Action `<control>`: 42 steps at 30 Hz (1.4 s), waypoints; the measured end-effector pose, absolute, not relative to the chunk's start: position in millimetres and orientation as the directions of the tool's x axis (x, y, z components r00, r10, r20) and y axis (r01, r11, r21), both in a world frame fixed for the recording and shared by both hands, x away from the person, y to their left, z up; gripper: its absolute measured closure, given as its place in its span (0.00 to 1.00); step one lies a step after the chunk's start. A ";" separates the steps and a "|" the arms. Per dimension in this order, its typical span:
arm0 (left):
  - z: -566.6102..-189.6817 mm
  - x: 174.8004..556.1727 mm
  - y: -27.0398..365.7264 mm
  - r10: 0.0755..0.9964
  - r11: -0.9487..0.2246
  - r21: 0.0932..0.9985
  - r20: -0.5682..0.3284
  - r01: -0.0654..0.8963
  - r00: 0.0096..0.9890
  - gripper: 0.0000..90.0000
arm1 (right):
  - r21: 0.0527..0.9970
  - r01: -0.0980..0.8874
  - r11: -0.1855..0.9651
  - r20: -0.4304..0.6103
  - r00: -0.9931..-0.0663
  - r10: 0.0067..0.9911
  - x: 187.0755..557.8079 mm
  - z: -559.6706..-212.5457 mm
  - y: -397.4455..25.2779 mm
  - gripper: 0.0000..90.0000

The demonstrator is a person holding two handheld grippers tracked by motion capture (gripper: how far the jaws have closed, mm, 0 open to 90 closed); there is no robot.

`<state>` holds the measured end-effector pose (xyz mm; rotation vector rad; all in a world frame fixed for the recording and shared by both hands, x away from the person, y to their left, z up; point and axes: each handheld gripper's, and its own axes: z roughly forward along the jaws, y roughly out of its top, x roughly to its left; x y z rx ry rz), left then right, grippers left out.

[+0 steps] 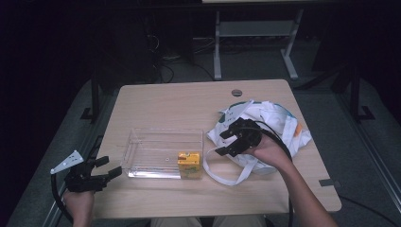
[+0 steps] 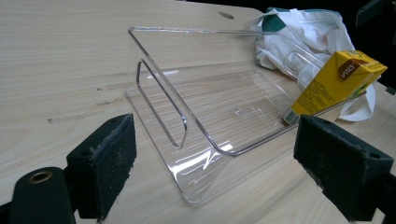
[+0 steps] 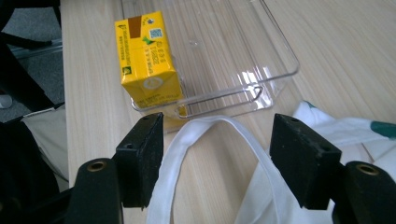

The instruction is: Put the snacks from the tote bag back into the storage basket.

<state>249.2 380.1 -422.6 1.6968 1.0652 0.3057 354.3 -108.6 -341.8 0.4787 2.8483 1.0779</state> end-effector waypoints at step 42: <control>-422.8 249.2 377.4 0.770 -0.043 0.865 -0.290 0.501 0.568 0.14 | 0.684 0.427 0.592 0.108 -0.861 0.496 338.9 -374.9 -191.7 0.30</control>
